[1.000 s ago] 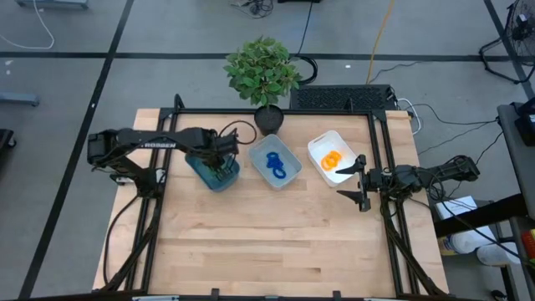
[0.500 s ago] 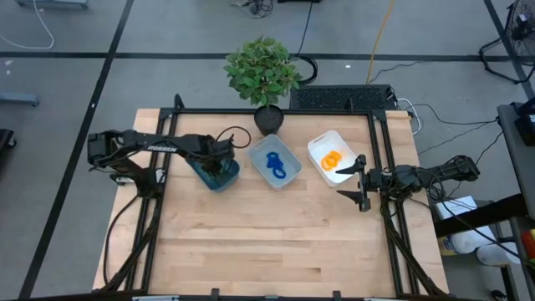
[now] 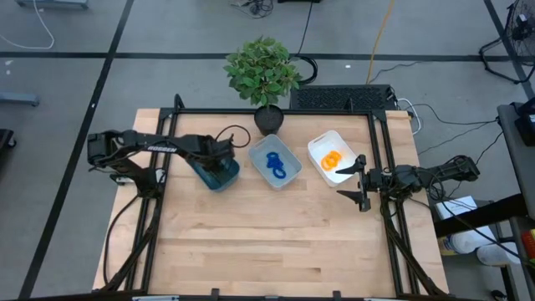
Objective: Sort spring keychains
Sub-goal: Put the green spring keychain into the blue bin, then return to Home Position
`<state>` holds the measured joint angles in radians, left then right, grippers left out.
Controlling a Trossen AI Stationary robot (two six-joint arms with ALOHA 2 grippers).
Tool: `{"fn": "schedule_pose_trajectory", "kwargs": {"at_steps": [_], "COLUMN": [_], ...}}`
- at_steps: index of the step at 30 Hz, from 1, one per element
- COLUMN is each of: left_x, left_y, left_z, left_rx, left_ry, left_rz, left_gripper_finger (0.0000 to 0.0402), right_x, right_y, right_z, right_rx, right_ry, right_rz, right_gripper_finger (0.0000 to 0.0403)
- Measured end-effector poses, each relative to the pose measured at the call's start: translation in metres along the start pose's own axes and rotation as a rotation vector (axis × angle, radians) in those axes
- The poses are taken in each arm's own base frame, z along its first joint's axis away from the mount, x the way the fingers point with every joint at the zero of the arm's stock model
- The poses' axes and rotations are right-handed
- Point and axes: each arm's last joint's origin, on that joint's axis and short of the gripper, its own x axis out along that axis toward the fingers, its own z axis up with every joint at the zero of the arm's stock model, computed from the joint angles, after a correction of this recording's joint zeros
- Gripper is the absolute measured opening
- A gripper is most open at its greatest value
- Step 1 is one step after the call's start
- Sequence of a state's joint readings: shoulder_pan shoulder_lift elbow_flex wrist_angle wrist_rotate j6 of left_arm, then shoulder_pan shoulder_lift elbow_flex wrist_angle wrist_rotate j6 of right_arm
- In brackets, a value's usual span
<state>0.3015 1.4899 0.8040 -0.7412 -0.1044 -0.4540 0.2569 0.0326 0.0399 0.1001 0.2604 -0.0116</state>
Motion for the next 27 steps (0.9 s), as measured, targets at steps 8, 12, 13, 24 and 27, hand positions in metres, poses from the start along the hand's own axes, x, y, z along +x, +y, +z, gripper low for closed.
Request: {"fn": "schedule_pose_trajectory", "kwargs": {"at_steps": [8, 12, 13, 24, 27], "left_x": [-0.019, -0.034, -0.037, -0.068, -0.071], "left_y": [-0.002, -0.001, -0.001, -0.033, -0.047], "left_z": [-0.004, -0.009, -0.011, -0.042, -0.053], "left_rx": [0.018, 0.034, 0.040, 0.159, 0.207], "left_ry": [-0.086, -0.161, -0.180, -0.389, -0.424], "left_rz": [-0.010, 0.041, 0.052, 0.060, 0.037], "left_gripper_finger": [0.0325, 0.0353, 0.0357, 0.0360, 0.0353], "right_x": [0.000, 0.000, 0.000, 0.000, 0.000], "right_y": [0.000, 0.000, 0.000, 0.000, 0.000], "right_z": [0.000, 0.000, 0.000, 0.000, 0.000], "right_rx": [0.000, 0.000, 0.000, 0.000, 0.000], "right_ry": [0.000, 0.000, 0.000, 0.000, 0.000], "right_rz": [0.000, 0.000, 0.000, 0.000, 0.000], "right_gripper_finger": [0.0297, 0.0297, 0.0297, 0.0297, 0.0297]}}
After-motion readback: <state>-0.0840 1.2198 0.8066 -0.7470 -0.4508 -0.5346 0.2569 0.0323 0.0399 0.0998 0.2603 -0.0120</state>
